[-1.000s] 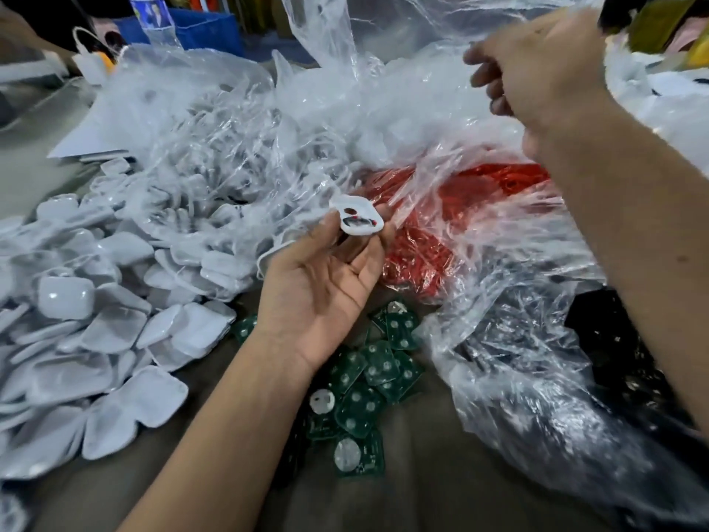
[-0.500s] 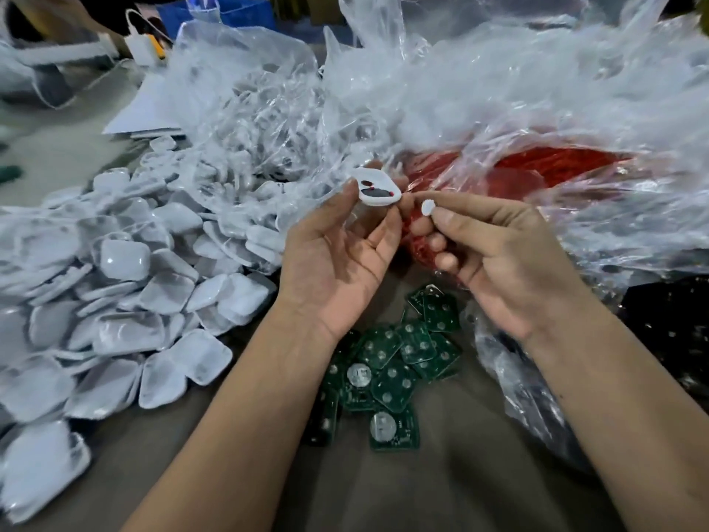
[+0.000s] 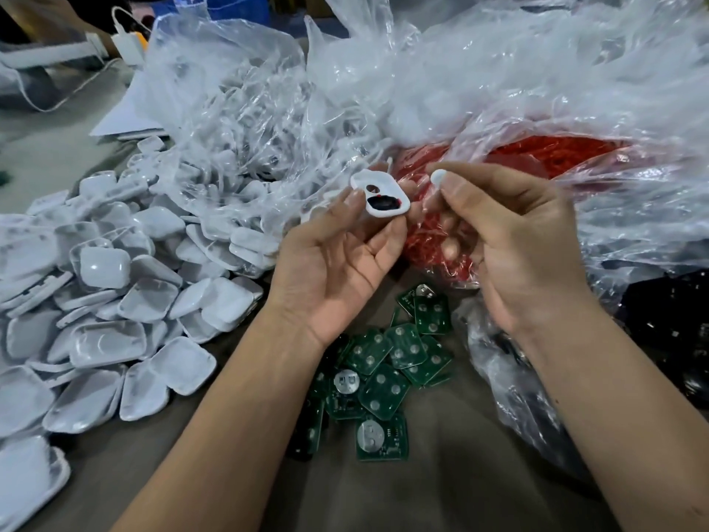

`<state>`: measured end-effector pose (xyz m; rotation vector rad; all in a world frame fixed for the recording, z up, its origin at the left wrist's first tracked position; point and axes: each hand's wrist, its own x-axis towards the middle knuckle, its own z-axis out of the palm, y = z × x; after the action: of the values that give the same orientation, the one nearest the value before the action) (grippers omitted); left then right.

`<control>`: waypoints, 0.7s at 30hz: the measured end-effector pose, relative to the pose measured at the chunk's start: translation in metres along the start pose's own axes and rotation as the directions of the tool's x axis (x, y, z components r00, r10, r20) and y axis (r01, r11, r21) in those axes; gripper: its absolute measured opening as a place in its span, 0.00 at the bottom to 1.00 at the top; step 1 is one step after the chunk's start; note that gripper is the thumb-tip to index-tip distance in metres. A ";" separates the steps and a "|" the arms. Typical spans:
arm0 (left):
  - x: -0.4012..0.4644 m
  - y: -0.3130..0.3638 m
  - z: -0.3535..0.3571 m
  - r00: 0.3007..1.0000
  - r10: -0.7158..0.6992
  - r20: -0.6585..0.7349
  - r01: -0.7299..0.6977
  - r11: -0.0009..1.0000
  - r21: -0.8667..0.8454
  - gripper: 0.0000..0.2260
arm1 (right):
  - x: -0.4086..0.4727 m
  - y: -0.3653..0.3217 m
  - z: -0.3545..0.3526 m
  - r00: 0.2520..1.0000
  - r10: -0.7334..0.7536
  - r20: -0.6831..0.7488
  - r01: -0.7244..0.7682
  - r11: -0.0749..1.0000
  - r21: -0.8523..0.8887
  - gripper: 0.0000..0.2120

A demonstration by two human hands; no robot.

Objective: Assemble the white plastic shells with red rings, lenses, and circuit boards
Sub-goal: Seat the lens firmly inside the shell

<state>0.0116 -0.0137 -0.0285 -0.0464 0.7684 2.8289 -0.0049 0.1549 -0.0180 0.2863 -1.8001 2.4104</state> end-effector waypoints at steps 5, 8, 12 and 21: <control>0.001 -0.002 -0.004 0.996 -0.050 0.074 0.041 0.992 0.121 0.19 | -0.002 -0.001 -0.004 0.921 -0.387 0.042 0.367 0.829 -0.422 0.06; 0.001 -0.003 -0.005 0.992 -0.081 0.095 0.059 0.975 0.212 0.15 | -0.003 -0.001 -0.002 0.867 -0.473 0.158 0.470 0.668 -0.576 0.06; 0.001 -0.003 -0.006 0.993 -0.089 0.082 0.063 0.959 0.278 0.13 | -0.004 -0.002 -0.001 0.853 -0.465 0.236 0.496 0.585 -0.642 0.06; 0.002 -0.003 -0.007 0.989 -0.108 0.100 0.076 0.955 0.286 0.13 | -0.003 -0.007 -0.001 0.899 -0.363 0.245 0.431 0.637 -0.639 0.07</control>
<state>0.0103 -0.0140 -0.0364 0.1206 1.1024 2.5813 -0.0008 0.1578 -0.0128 0.6358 -2.2216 1.3301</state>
